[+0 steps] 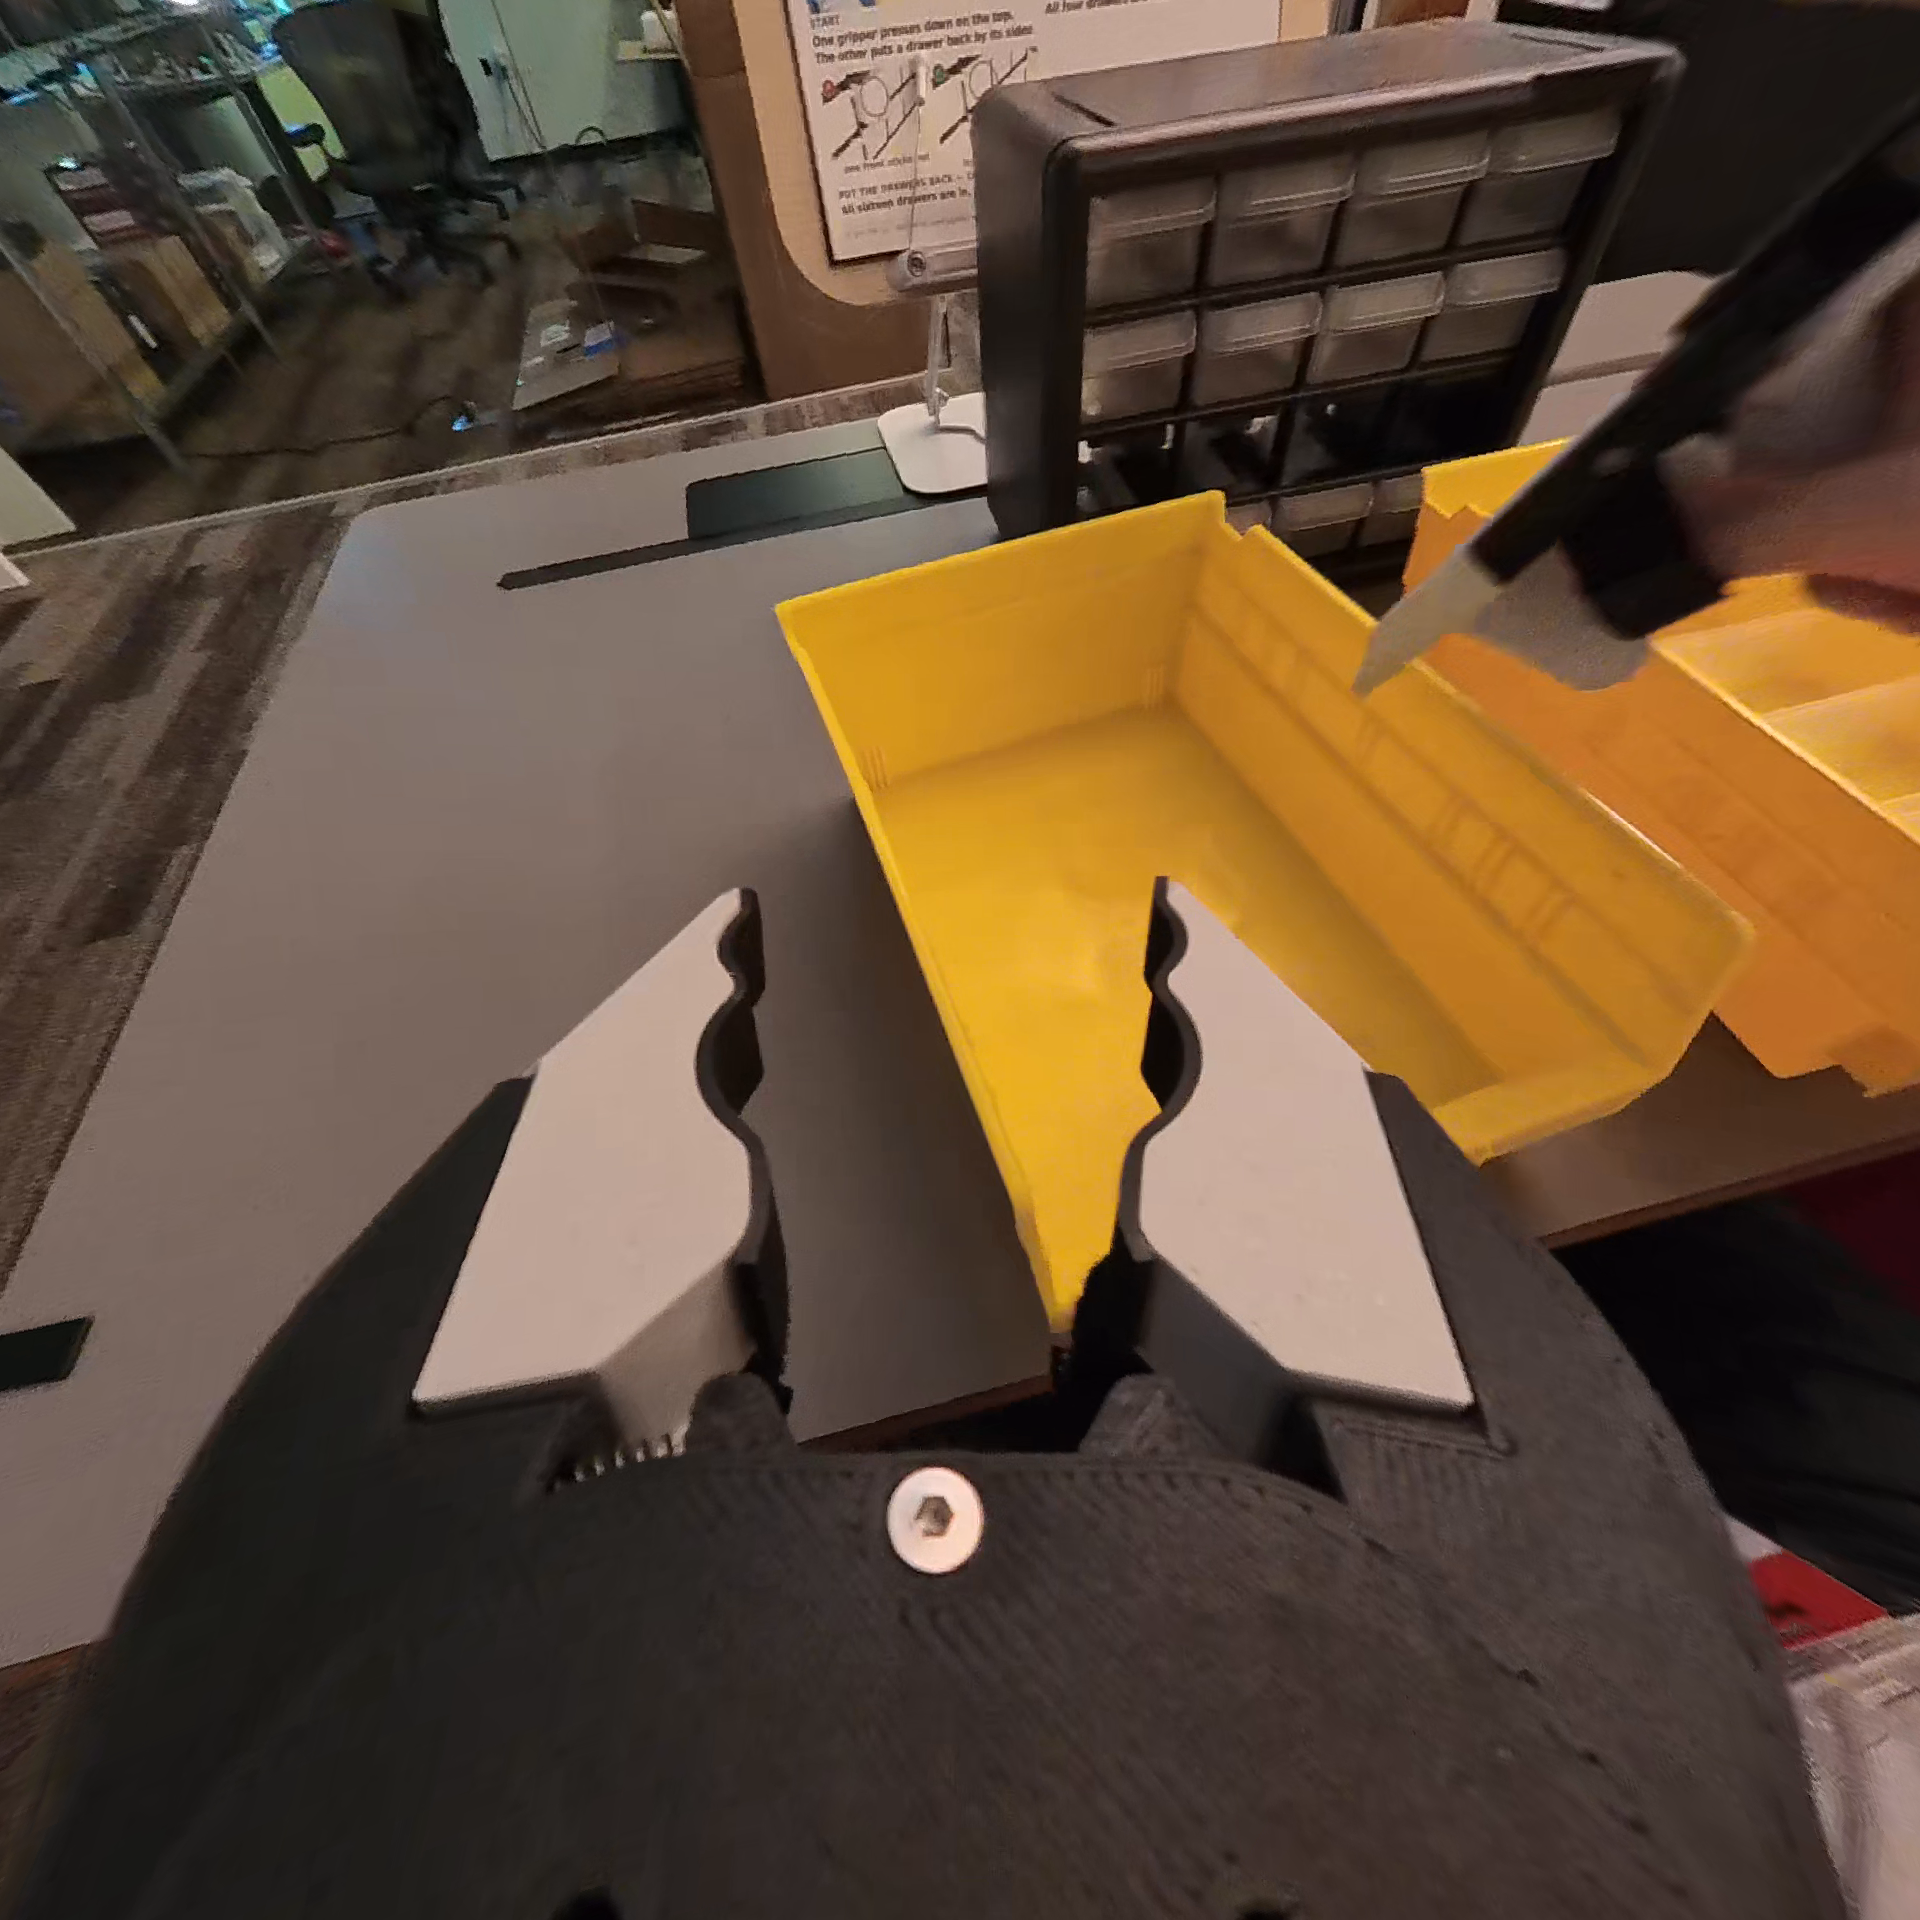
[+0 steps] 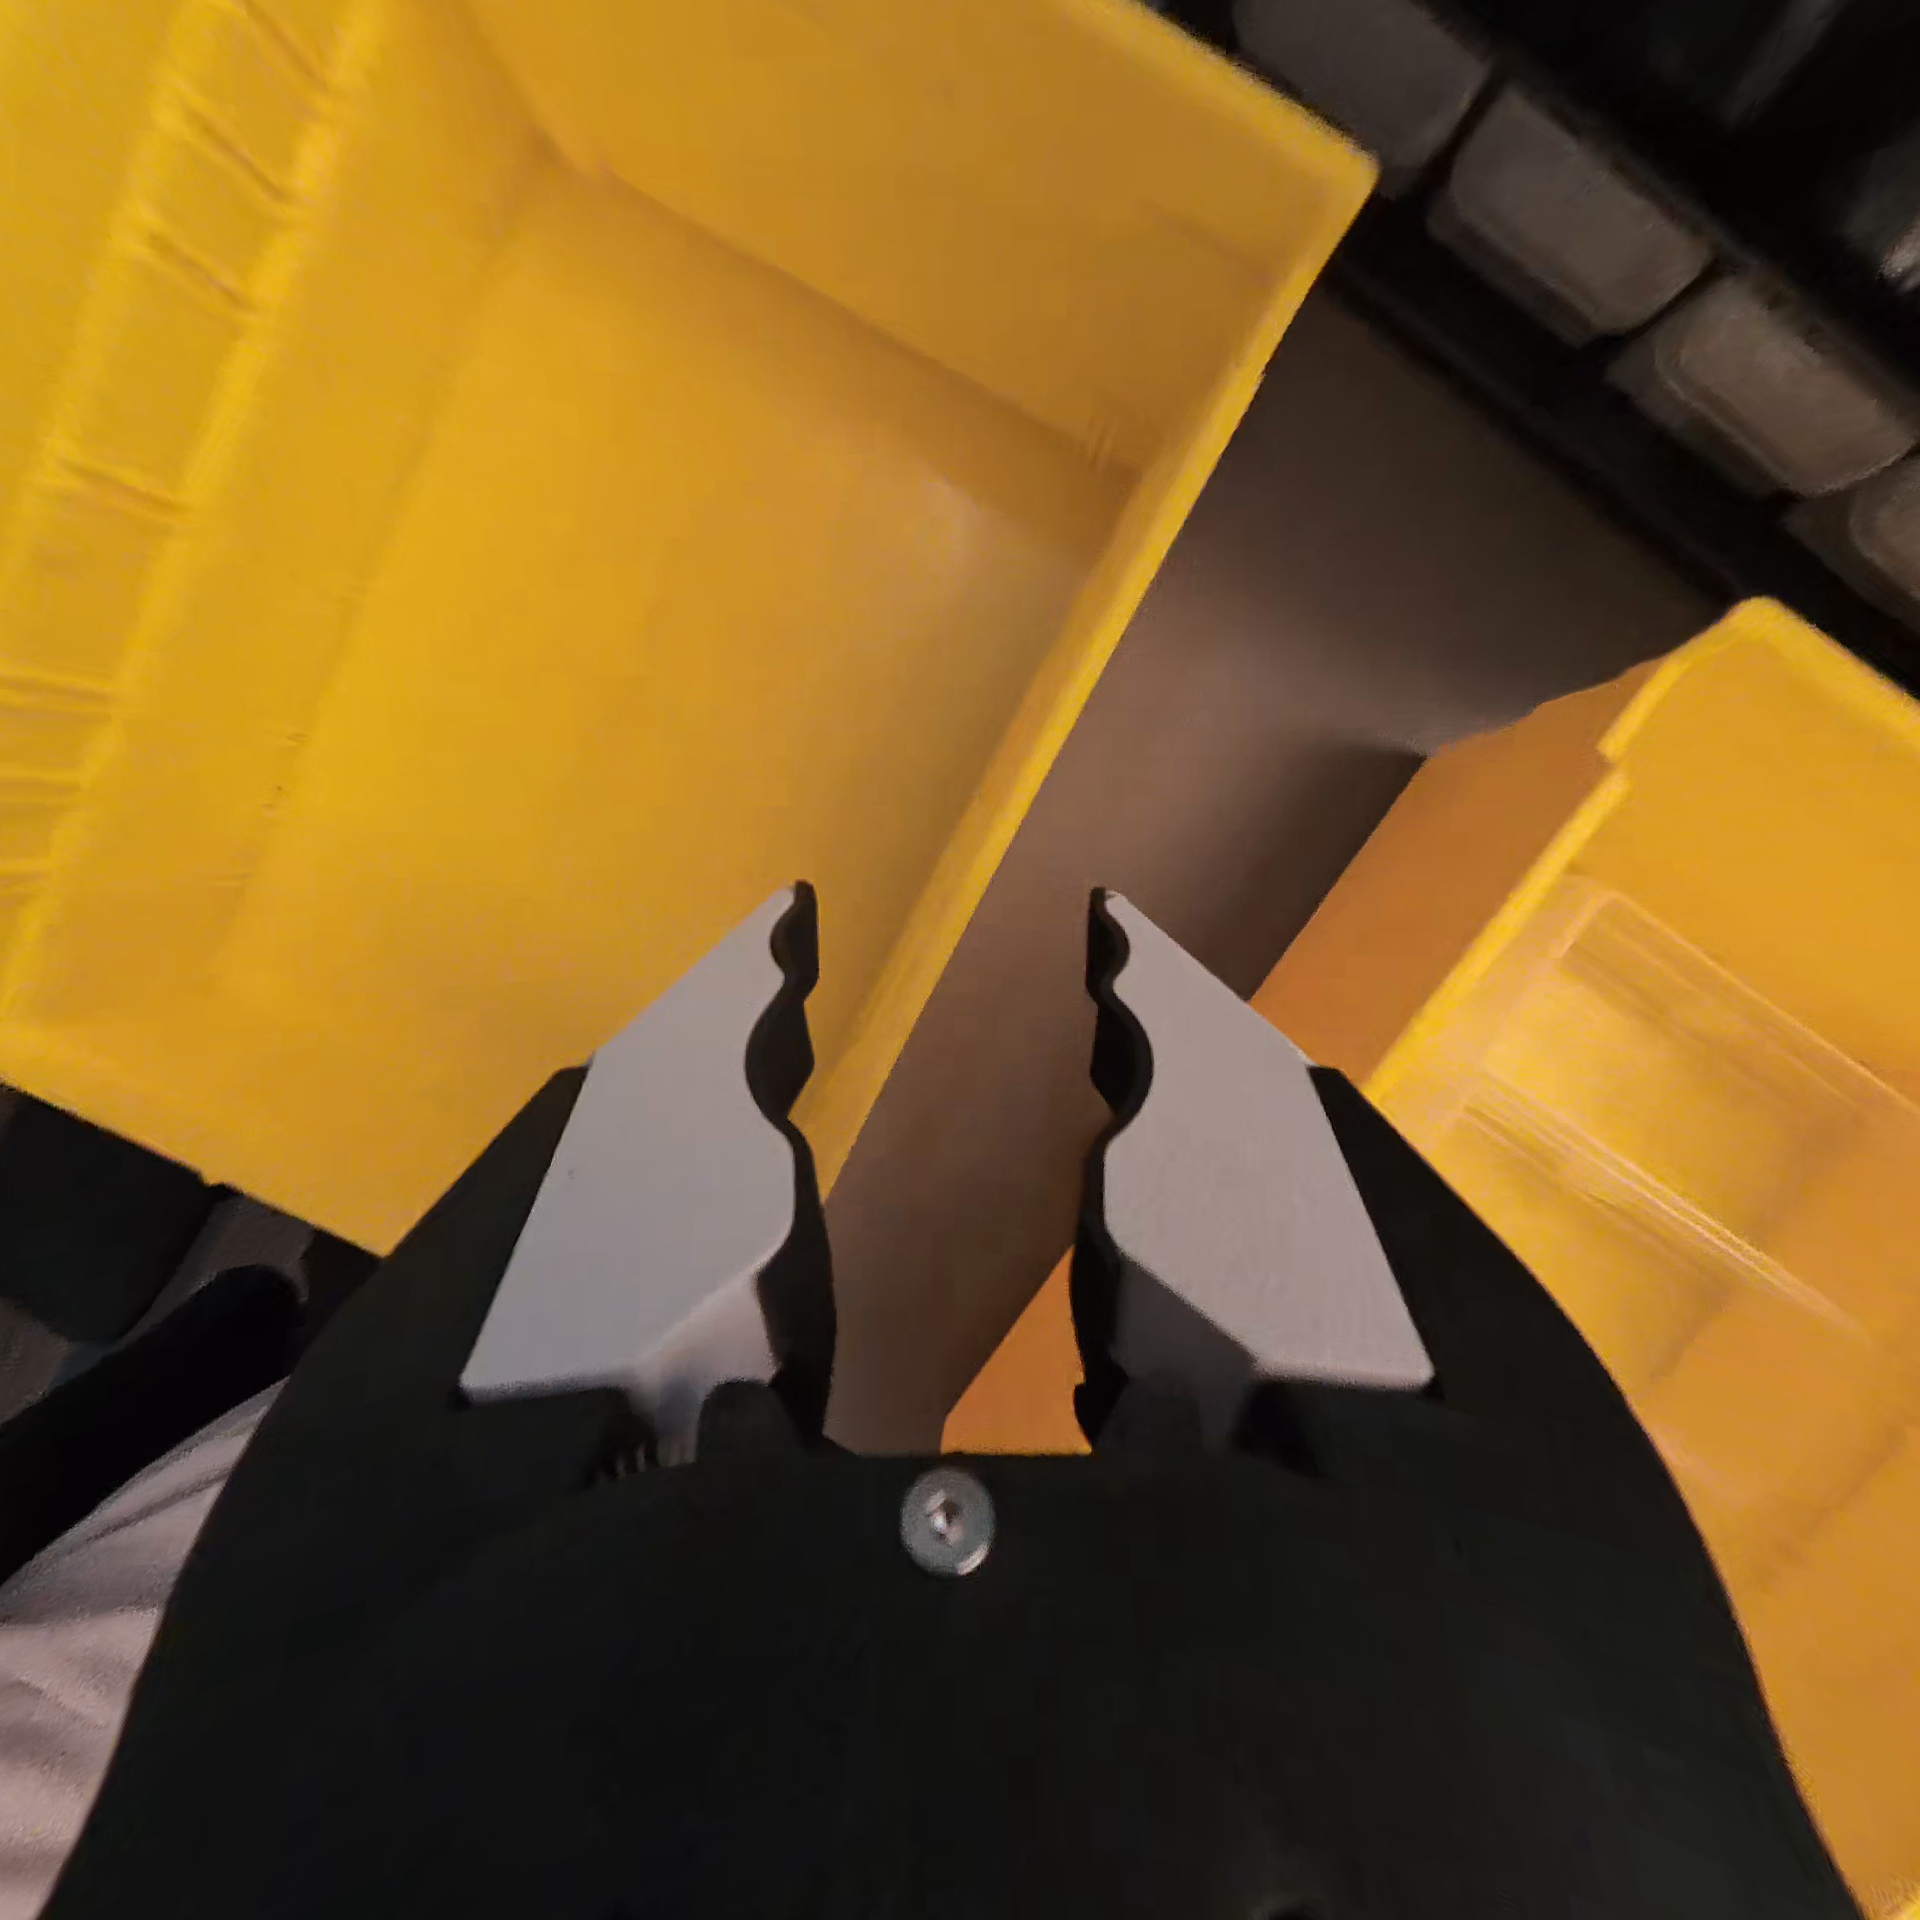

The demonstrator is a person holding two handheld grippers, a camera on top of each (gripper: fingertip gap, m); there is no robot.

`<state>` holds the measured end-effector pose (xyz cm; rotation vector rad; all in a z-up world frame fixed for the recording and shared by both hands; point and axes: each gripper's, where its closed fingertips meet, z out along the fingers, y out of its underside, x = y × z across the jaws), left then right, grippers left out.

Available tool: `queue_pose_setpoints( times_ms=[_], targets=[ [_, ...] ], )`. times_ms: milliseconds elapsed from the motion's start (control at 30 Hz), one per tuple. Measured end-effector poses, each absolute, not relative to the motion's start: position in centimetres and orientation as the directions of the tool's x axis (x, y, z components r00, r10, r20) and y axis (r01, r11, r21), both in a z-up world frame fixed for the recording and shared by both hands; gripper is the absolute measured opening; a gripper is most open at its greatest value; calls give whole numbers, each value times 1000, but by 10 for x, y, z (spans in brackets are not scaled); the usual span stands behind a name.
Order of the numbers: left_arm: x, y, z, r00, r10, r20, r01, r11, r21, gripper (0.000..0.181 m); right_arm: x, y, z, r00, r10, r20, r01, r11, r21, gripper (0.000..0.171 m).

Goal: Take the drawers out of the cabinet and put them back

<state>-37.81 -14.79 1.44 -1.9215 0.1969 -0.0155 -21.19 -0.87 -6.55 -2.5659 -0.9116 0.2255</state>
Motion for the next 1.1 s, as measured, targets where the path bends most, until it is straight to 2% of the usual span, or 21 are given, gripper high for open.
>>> queue_pose_setpoints(
  times_ms=[133,200,267,333,467,600,667,767,833,900,1000,1100],
  targets=[
    [-377,-149,2,982,-166,-93,-150,-373,-915,72,-212,-2,-101,821,564,-89,525,-806,-274,50],
    [-378,-150,-4,980,-174,-94,-157,-396,-905,72,-214,-4,-113,834,534,-138,503,-840,-203,38],
    [-376,-155,-6,979,-188,-83,-156,-415,-896,72,-216,-10,-125,848,495,-189,483,-869,-111,13],
    [-370,-162,-4,974,-213,-75,-161,-422,-892,71,-213,-13,-133,863,466,-194,470,-882,-25,4],
    [-361,-176,20,965,-228,-129,-204,-348,-915,69,-220,-13,-128,849,498,-179,508,-861,13,3],
    [-363,-193,74,975,-184,-121,-152,-166,-974,70,-232,-18,-102,806,563,-186,581,-811,63,3],
    [-373,-208,109,985,-149,-85,-92,-39,-995,72,-238,-18,-77,779,593,-204,613,-788,53,2],
    [-392,-236,162,991,-136,12,36,177,-984,72,-229,-10,-17,731,649,-212,658,-752,-32,3],
    [-404,-252,189,979,-180,99,151,301,-942,64,-200,-1,29,730,658,-186,654,-751,-91,2],
    [-407,-255,199,952,-256,168,252,341,-906,64,-156,6,72,750,644,-153,628,-765,-143,2],
    [-387,-223,184,901,-368,228,325,228,-918,71,-69,11,116,811,574,-111,550,-814,-189,1],
    [-330,-166,138,809,-499,312,334,-48,-942,79,25,11,134,890,442,-111,414,-886,-211,0]
  ],
)
